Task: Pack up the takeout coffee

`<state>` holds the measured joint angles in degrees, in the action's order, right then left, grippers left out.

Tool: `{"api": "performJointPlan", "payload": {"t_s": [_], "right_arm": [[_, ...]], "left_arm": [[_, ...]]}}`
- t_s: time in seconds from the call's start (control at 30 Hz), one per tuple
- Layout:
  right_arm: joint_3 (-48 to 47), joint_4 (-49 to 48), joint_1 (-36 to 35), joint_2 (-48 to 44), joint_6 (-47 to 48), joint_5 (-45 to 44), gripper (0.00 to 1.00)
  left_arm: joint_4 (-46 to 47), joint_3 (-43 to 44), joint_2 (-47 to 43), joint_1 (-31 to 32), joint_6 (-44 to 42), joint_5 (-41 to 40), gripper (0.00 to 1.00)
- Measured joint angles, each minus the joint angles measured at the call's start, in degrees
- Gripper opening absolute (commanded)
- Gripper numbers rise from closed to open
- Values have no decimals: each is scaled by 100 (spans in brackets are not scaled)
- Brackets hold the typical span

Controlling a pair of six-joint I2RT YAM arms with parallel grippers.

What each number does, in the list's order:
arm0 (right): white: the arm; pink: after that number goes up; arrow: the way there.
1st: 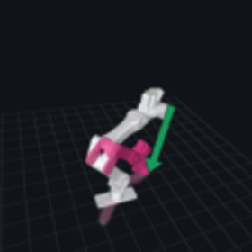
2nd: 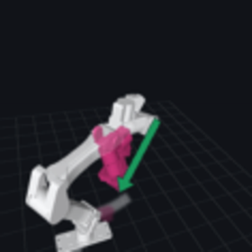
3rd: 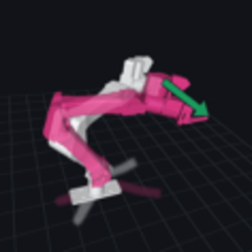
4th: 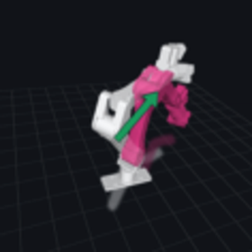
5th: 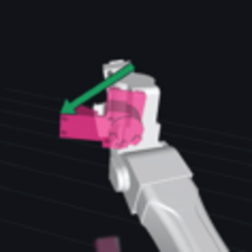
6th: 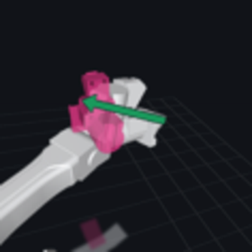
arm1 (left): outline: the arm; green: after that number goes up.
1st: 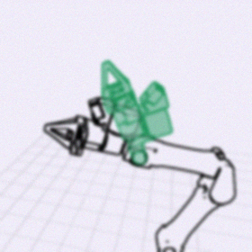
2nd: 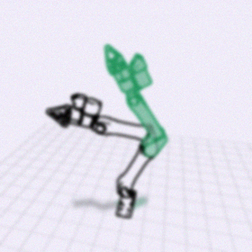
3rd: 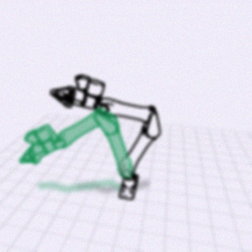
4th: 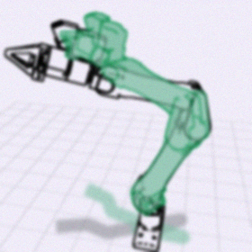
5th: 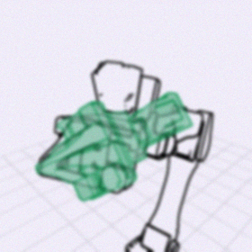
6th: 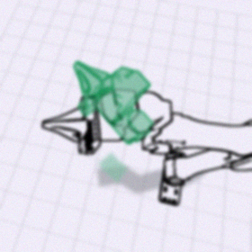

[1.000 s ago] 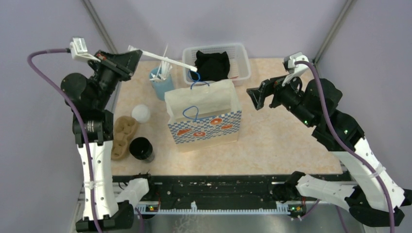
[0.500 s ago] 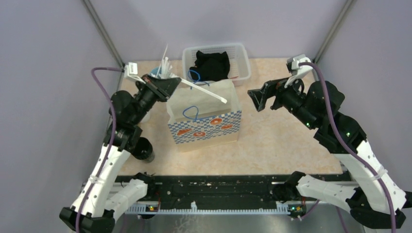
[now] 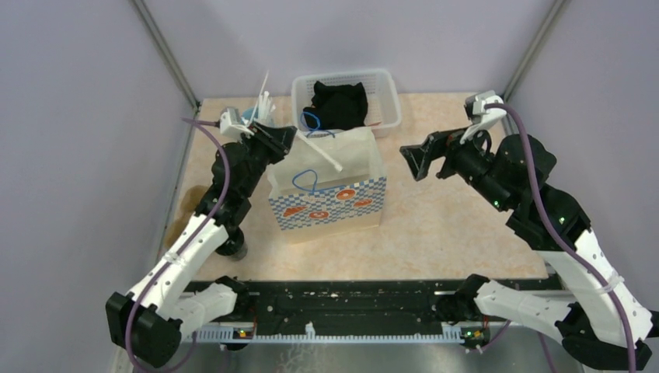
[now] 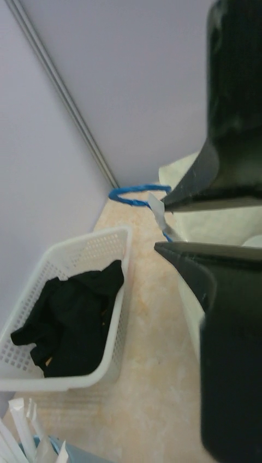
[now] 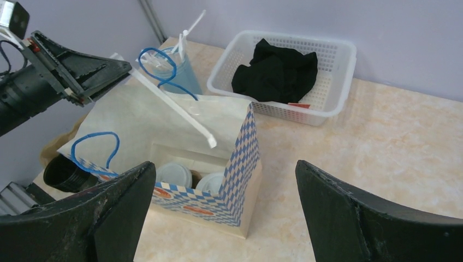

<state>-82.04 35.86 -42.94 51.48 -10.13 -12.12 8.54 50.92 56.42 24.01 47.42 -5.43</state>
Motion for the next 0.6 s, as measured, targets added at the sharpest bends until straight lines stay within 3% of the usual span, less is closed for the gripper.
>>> {"api": "performJointPlan", "payload": {"t_s": [0.1, 0.23, 0.4, 0.6], "right_arm": [[31, 20, 0, -33, -24, -26, 99], [28, 28, 0, -37, -57, -129, 99], [-376, 468, 0, 175, -68, -402, 99], [-1252, 883, 0, 332, -63, -846, 99]], "left_arm": [[-234, 0, 127, 118, 20, -101, 74], [-1119, 22, -142, 323, -48, -131, 97], [-2520, 616, -715, 348, -280, -199, 99], [-3845, 2907, -562, 348, -1073, -380, 99]]}}
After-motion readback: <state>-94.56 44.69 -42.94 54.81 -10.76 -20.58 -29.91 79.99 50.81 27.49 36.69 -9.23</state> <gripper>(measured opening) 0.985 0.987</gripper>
